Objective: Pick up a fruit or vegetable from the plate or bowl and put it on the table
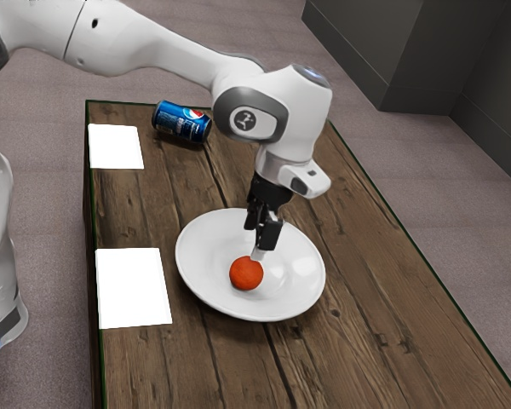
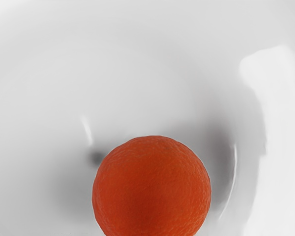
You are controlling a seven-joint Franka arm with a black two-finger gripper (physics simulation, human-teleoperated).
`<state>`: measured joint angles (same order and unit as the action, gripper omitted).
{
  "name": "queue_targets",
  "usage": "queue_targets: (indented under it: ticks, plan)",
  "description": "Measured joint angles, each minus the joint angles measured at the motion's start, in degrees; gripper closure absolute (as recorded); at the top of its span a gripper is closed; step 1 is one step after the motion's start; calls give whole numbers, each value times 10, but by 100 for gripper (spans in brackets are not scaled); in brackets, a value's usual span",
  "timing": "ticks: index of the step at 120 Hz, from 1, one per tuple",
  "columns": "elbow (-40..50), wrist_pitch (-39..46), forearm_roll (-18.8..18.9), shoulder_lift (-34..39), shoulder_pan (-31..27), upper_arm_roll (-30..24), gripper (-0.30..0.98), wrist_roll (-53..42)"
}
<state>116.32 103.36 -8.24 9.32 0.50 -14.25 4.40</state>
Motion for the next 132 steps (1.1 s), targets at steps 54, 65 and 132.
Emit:
queue_targets:
  ticks: [54,65,132]
  plan:
    - [69,60,-14,23,-2,-16,0,-17]
    - [72,64,-14,22,-2,-16,0,-19]
    - [87,107,-15,-16,-3,-17,0,-28]
